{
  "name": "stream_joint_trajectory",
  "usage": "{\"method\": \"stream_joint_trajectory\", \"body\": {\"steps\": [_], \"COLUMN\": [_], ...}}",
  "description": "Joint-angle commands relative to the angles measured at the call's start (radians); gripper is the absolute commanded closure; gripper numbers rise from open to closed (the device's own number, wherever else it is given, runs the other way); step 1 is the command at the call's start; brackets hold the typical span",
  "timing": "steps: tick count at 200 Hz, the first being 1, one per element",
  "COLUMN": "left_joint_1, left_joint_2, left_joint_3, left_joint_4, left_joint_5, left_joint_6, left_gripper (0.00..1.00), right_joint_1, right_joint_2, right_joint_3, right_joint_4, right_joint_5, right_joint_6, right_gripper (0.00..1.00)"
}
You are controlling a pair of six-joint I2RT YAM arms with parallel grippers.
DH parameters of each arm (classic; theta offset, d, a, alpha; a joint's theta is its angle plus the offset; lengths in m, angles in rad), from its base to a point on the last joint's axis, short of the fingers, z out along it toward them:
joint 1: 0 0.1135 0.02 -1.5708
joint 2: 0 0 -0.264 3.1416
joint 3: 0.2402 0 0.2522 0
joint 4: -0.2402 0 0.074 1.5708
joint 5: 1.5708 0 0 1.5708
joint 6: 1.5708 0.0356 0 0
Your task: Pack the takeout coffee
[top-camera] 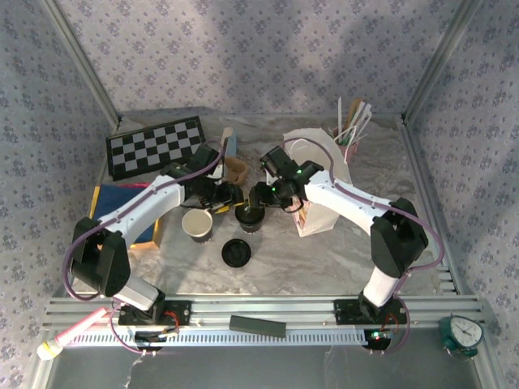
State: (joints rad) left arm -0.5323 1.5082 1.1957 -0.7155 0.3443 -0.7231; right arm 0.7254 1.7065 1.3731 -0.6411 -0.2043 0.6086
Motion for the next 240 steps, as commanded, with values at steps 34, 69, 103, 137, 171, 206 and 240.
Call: {"method": "stream_joint_trajectory", "body": {"steps": [34, 69, 103, 137, 171, 206, 240], "left_joint_1": [-0.021, -0.047, -0.058, -0.062, -0.084, -0.088, -0.087], "left_joint_2": [-0.035, -0.036, -0.029, -0.002, 0.03, 0.033, 0.016], "left_joint_3": [0.016, -0.032, -0.056, -0.09, -0.126, -0.17, -0.138], "left_joint_4": [-0.061, -0.07, -0.079, -0.074, -0.085, -0.076, -0.1], "left_joint_5": [0.03, 0.03, 0.018, -0.003, -0.039, -0.051, -0.065], "left_joint_6": [0.003, 0.011, 0.025, 0.038, 0.053, 0.05, 0.05], "left_gripper": [0.47, 0.48, 0.49, 0.49, 0.51, 0.52, 0.52], "right_joint_1": [0.011, 0.022, 0.031, 0.032, 0.034, 0.033, 0.032], "right_joint_2": [-0.046, -0.062, -0.055, -0.027, -0.02, -0.031, -0.042], "right_joint_3": [0.031, -0.023, -0.065, -0.095, -0.138, -0.165, -0.151], "right_joint_4": [-0.084, -0.083, -0.073, -0.059, -0.053, -0.056, -0.061], "right_joint_5": [0.001, -0.01, -0.014, -0.008, 0.004, 0.017, 0.017], "right_joint_6": [-0.032, -0.024, -0.018, -0.018, -0.021, -0.023, -0.025], "right_gripper": [0.45, 0.5, 0.52, 0.53, 0.55, 0.56, 0.56]}}
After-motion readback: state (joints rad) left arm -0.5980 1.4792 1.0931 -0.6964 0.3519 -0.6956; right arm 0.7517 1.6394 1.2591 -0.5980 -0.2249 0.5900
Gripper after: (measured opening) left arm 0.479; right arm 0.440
